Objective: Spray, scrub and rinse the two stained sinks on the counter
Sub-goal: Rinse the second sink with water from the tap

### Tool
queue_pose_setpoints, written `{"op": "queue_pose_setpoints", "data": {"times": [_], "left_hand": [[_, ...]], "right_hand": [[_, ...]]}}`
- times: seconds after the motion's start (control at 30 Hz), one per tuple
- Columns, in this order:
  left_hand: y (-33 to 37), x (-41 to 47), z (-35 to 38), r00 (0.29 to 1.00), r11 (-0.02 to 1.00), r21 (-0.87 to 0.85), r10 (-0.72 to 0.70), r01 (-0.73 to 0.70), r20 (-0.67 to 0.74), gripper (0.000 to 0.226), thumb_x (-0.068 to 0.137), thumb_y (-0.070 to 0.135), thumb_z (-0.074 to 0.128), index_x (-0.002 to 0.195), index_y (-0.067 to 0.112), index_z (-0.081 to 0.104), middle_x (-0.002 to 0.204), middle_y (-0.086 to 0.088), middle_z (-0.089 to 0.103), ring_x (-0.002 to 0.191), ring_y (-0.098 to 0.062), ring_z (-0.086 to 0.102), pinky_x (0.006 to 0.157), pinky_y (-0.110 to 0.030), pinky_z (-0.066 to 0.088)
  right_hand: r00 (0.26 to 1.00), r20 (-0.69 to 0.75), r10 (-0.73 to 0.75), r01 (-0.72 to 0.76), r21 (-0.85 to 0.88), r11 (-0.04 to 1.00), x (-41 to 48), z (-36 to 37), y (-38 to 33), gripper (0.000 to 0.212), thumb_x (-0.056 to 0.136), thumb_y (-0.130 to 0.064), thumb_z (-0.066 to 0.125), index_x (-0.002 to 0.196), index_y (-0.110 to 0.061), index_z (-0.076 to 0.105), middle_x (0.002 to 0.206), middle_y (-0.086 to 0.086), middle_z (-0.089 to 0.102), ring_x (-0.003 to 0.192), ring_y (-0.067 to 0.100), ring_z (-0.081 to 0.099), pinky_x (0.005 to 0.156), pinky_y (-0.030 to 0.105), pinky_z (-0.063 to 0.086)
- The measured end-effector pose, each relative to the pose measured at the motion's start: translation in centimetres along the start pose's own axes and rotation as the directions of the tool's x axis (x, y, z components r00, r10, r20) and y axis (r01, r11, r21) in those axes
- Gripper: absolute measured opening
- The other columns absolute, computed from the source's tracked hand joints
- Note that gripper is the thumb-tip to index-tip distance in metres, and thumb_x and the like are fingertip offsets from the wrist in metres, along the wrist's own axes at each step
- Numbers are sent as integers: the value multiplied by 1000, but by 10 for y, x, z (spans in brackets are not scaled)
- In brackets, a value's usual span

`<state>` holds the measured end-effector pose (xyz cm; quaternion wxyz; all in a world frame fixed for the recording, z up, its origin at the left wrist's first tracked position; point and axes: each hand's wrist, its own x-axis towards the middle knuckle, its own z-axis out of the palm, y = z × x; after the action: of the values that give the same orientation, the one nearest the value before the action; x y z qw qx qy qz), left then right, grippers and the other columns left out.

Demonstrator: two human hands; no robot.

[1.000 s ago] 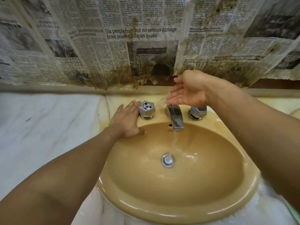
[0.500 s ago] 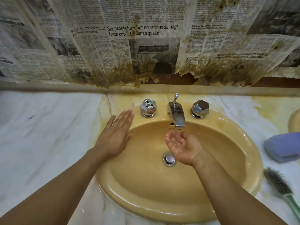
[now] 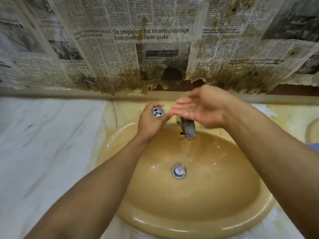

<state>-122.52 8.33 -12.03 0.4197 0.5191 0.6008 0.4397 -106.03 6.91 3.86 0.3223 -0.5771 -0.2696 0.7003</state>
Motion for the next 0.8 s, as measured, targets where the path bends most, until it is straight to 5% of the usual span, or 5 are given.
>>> {"op": "queue_pose_setpoints", "data": {"times": [0.13,0.3,0.53,0.63,0.8], "left_hand": [[-1,9,10,979,986,107,143,-129,-143,28,80,42,68,90,17,72,78,4,72,71,-13,67,64,-38,56],[-14,16,-5,982,977,111,172,-180,81,34,78,36,85,103,25,66,89,4,72,77,-18,68,66,-34,57],[-43,-3,-54,927,521,768,176,-373,332,62,107,55,28,162,25,24,168,6,26,153,-15,26,118,-40,26],[-51,-16,-64,906,404,815,108,-415,409,72,105,58,2,166,20,7,173,5,-3,159,-13,-2,126,-42,11],[-54,-18,-70,904,317,847,108,-426,415,82,99,64,-1,165,15,3,174,-1,-2,159,-16,1,127,-42,11]], "right_hand": [[997,40,-69,77,-271,959,19,40,-12,32,108,-15,43,118,11,59,112,28,68,105,37,70,94,46,59],[971,-51,-232,189,-424,886,31,32,-3,26,107,-19,48,109,3,64,102,21,70,83,26,71,76,30,62],[842,-526,-117,166,47,985,28,-37,79,51,109,-38,40,95,1,70,76,13,71,62,23,66,58,34,55],[934,-232,273,-118,520,846,35,-38,124,45,109,-36,43,105,3,65,85,20,74,76,32,74,60,40,63],[959,-126,255,-78,746,661,40,-39,142,28,107,-21,48,99,2,61,82,21,75,69,32,76,64,40,64]]}}
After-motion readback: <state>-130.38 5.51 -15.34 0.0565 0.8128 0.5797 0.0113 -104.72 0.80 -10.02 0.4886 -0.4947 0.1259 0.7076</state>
